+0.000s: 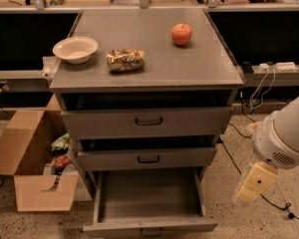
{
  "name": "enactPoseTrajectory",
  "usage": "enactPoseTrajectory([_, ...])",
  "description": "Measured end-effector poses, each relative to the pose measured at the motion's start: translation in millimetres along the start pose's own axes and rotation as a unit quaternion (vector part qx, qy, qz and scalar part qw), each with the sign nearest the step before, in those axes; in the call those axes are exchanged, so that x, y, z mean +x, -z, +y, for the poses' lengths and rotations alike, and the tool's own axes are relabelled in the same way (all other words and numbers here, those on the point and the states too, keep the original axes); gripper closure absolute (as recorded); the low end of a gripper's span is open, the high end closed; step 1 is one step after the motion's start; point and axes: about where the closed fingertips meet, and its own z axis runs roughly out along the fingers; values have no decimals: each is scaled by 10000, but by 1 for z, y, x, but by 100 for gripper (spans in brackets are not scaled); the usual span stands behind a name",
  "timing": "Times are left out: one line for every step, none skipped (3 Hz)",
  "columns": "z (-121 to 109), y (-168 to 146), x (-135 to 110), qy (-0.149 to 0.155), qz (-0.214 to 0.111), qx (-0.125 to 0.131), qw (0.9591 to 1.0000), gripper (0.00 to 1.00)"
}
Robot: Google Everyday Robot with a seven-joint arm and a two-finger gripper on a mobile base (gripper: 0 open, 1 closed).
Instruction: Close bottom drawer
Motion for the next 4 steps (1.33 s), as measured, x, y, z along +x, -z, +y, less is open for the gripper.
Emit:
enactPoseTrajectory([1, 1, 0, 7, 12, -15, 10000, 0])
enactPoseTrajectory([3, -16, 3, 9, 106, -75, 9999, 0])
enactPoseTrajectory([11, -97, 26, 51, 135, -479, 9987, 0])
enactPoseTrajectory([30, -191, 47, 52, -79, -1032, 9946, 0])
